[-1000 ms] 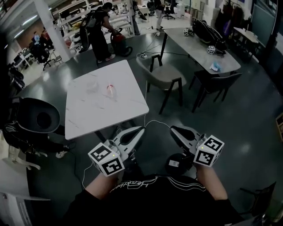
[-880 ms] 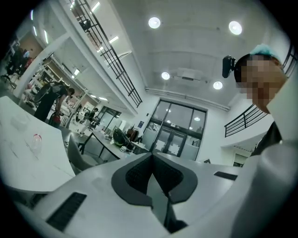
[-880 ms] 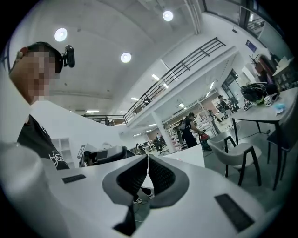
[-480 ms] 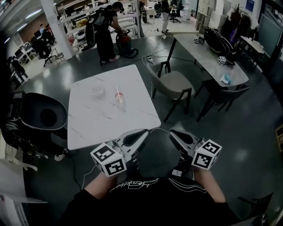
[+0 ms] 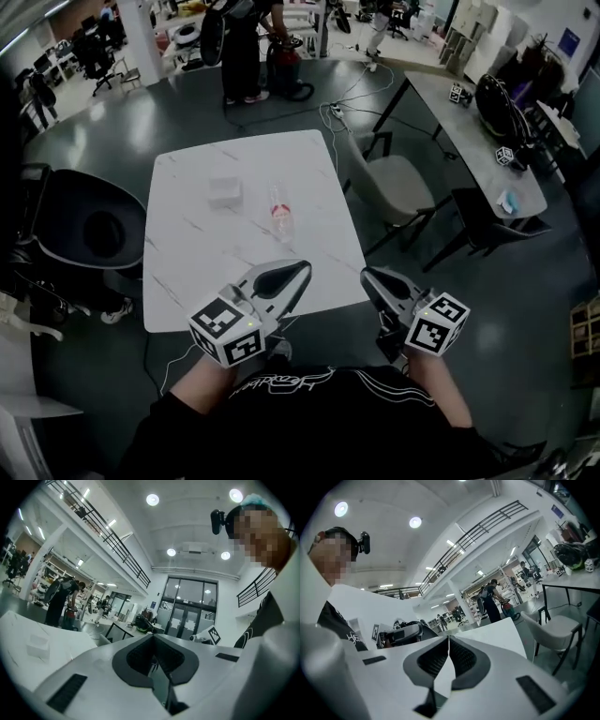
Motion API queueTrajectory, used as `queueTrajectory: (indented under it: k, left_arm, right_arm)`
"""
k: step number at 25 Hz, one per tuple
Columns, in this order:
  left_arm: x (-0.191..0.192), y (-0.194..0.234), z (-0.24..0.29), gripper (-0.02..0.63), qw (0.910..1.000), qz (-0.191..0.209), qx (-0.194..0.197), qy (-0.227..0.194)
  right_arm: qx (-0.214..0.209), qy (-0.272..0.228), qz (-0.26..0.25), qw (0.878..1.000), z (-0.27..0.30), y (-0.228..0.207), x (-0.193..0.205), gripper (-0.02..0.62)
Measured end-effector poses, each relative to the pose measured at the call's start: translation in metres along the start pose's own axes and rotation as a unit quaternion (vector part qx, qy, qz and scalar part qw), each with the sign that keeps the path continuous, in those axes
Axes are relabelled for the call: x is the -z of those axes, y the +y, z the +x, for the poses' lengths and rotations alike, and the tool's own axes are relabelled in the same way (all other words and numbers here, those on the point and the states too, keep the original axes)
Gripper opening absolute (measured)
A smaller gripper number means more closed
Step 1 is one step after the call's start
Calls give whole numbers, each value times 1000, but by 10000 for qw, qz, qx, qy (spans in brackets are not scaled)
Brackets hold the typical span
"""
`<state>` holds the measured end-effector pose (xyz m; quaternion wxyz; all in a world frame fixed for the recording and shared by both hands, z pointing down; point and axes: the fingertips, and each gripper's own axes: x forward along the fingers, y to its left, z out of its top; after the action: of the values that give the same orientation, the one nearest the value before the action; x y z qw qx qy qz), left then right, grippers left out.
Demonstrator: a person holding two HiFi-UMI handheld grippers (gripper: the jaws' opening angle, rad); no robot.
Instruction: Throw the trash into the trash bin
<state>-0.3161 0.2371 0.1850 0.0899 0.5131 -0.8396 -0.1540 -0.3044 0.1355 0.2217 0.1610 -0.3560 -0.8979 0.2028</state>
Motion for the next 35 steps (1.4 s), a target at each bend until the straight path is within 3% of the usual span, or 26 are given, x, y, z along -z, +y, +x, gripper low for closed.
queueTrajectory:
  k: [12, 21, 27, 29, 35]
  left_arm:
    - [-18, 139, -26, 6, 9948, 568, -726, 424]
    - [6, 233, -29, 6, 9733, 1379, -1296, 1298]
    - [33, 325, -29, 18, 9542, 1246, -2097, 1730]
    - [47, 349, -25, 84, 9459, 1349, -2154, 2018]
    - [103, 403, -16, 149, 9053, 1879, -2183, 3121]
  right_arm:
    - [-215, 367, 219, 9989, 135, -21, 1, 34]
    - [-33, 624, 520, 9967, 169, -58, 16, 33]
    - [180, 671, 1057, 9920, 175, -92, 30, 34]
    - [228, 689, 1314, 9887, 174, -102, 35, 33]
    - [579, 870, 1427, 9842, 162, -128, 45, 34]
